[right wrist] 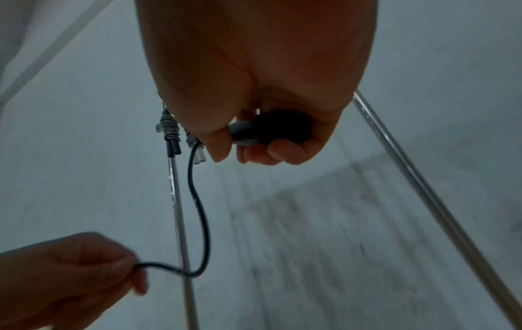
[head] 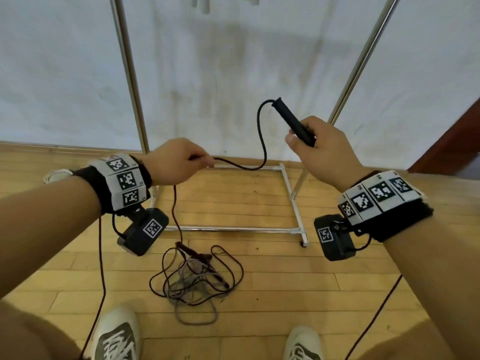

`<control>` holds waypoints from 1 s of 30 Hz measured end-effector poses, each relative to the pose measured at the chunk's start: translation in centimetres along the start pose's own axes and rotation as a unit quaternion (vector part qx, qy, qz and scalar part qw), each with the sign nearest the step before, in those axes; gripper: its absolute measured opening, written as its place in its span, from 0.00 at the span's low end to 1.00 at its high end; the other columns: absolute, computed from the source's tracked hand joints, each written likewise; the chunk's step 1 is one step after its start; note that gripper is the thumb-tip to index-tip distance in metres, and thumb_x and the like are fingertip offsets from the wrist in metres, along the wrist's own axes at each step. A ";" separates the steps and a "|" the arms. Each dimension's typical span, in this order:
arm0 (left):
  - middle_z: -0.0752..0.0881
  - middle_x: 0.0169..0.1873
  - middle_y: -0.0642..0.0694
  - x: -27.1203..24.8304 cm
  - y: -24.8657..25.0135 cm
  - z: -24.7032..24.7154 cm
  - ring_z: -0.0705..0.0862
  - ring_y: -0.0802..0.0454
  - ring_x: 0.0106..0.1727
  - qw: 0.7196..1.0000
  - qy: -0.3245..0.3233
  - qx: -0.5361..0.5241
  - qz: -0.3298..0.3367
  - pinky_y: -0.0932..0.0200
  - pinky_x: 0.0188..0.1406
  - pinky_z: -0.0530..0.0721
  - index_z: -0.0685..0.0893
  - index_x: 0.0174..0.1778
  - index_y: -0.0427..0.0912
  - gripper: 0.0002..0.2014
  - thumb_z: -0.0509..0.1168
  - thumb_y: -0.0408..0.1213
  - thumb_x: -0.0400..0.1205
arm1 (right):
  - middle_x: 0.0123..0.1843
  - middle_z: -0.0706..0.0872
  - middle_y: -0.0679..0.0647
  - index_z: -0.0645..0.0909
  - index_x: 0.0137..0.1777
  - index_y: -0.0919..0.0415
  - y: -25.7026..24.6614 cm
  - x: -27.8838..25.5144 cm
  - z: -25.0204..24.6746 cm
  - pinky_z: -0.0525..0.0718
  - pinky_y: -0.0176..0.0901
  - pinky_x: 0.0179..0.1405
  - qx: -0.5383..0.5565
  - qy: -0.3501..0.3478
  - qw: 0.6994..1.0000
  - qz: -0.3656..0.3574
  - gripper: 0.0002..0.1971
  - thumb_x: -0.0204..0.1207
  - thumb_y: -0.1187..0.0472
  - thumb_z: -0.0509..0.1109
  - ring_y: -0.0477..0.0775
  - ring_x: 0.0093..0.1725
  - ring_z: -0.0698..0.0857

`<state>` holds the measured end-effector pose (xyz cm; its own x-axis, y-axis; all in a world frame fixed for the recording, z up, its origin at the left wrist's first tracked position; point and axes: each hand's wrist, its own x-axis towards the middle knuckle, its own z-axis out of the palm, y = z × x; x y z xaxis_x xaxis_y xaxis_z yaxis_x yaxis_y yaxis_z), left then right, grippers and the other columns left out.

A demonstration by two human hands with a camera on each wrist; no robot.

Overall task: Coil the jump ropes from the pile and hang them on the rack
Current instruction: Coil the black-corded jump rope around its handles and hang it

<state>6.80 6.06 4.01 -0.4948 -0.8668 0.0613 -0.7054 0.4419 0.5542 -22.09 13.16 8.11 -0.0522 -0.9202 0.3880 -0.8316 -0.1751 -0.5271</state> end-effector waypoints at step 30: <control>0.91 0.41 0.53 0.8 -4.8 3.5 0.86 0.65 0.43 0.977 -0.208 -0.018 -0.034 0.55 0.54 0.84 0.85 0.49 0.50 0.13 0.55 0.45 0.90 | 0.29 0.83 0.49 0.89 0.38 0.53 -0.6 4.7 4.0 0.77 0.37 0.26 0.323 -0.023 0.942 0.084 0.08 0.78 0.54 0.75 0.47 0.25 0.75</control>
<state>8.01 4.06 -1.46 -0.6159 -0.7218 -0.3158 -0.7294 0.3709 0.5748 -19.63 7.60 7.23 -0.1162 -0.9658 0.2318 -0.3019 -0.1880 -0.9346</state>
